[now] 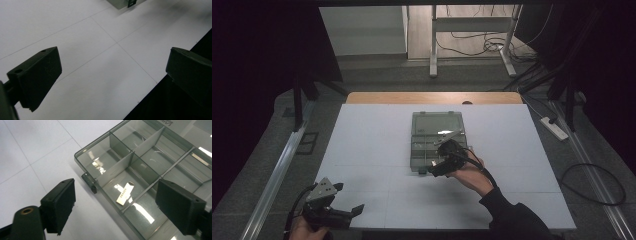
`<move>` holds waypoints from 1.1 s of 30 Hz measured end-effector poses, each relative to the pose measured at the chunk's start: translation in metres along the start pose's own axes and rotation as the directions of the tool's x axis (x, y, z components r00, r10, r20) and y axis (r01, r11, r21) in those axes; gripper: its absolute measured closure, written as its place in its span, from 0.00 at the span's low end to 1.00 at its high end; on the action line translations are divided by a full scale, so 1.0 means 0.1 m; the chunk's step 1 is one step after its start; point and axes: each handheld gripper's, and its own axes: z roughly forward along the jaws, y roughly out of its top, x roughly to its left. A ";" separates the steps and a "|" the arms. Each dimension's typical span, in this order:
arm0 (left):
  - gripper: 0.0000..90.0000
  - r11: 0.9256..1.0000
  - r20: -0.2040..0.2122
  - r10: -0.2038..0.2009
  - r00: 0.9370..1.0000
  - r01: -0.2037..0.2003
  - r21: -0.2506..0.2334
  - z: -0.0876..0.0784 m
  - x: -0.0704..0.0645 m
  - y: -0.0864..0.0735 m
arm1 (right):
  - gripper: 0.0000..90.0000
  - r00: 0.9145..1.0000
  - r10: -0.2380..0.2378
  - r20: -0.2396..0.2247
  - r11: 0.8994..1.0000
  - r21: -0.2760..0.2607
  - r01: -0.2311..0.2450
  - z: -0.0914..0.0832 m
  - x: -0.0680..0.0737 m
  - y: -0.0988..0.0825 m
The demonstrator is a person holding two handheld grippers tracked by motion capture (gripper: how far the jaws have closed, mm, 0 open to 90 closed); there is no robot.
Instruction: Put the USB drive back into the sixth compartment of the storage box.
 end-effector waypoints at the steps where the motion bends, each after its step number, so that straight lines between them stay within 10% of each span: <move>1: 0.00 1.000 0.000 0.000 1.000 0.000 0.000 0.00 0.00 0.00 | 0.16 1.000 -0.001 -0.005 1.000 -0.003 0.001 -0.01 0.00 -0.01; 33: 0.00 1.000 0.004 -0.005 1.000 0.005 -0.003 -0.01 0.01 0.00 | 0.02 0.999 -0.010 -0.043 0.999 -0.054 0.007 -0.20 0.09 -0.20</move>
